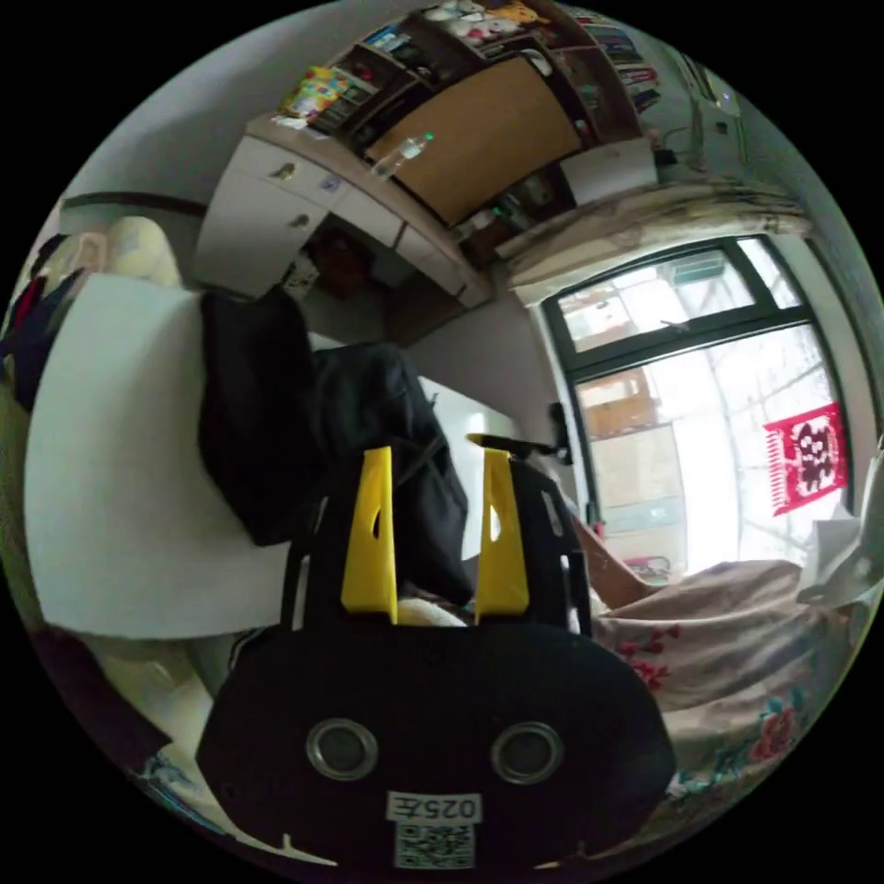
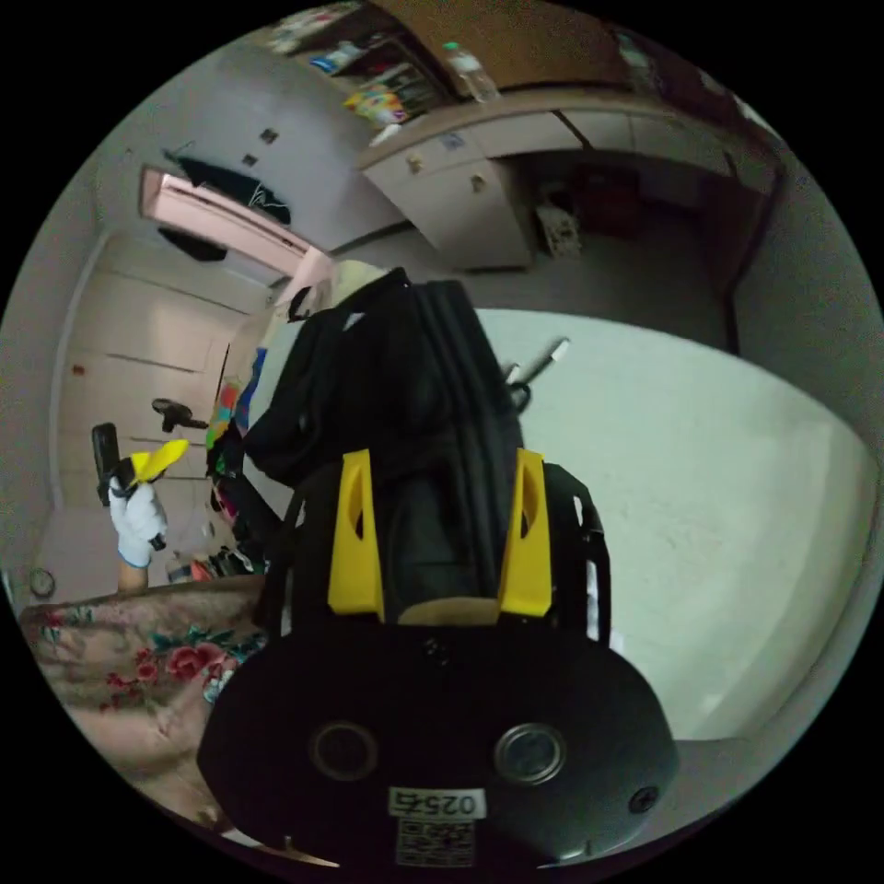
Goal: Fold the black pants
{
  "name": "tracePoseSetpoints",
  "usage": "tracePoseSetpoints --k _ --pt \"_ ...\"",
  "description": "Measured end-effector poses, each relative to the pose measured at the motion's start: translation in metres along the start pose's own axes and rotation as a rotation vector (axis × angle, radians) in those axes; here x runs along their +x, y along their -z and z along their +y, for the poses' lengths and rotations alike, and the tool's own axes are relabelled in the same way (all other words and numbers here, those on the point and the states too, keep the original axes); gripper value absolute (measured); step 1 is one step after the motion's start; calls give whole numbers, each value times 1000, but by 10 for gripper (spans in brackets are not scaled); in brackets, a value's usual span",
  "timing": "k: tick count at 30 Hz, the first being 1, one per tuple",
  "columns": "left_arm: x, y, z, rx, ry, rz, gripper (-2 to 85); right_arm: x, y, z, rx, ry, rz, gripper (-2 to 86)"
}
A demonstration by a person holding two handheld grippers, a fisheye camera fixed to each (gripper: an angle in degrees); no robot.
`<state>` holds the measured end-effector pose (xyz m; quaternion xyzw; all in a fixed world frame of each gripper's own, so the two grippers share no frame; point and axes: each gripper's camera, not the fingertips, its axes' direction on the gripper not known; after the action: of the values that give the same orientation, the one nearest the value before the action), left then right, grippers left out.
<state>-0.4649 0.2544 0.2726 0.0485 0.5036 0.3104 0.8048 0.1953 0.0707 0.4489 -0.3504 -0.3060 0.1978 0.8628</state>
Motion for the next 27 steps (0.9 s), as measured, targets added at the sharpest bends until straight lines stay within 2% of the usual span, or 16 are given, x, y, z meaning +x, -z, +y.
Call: tracePoseSetpoints --k 3,5,7,10,11,13,15,16,18,20,25,27 --pt "12 -42 3 -36 -57 11 98 23 -25 -2 -119 -72 8 206" --pt "16 -63 14 -56 -81 -14 98 17 -13 3 -43 -56 -13 209" --pt "17 -81 30 -79 -101 -26 98 9 -12 11 -106 -23 -29 227" --pt "16 -108 59 -113 -144 -37 98 -9 -1 44 -141 28 61 242" --pt "19 -121 70 -141 -174 -64 98 -10 9 63 -102 -4 106 239" --pt "26 -144 84 -194 -223 -104 99 1 26 90 -42 -115 50 236" --pt "39 -191 103 -319 -326 -178 100 36 55 134 166 -382 -147 214" --pt "42 -205 108 -357 -350 -194 100 47 60 146 218 -460 -206 202" --pt "46 -254 127 -451 -401 -240 102 80 59 182 356 -711 -458 170" --pt "41 -281 140 -493 -399 -253 103 87 54 192 361 -771 -538 156" --pt "24 -308 169 -529 -388 -336 99 85 82 225 323 -875 -414 149" --pt "13 -315 182 -525 -360 -367 99 86 86 245 334 -835 -476 153"
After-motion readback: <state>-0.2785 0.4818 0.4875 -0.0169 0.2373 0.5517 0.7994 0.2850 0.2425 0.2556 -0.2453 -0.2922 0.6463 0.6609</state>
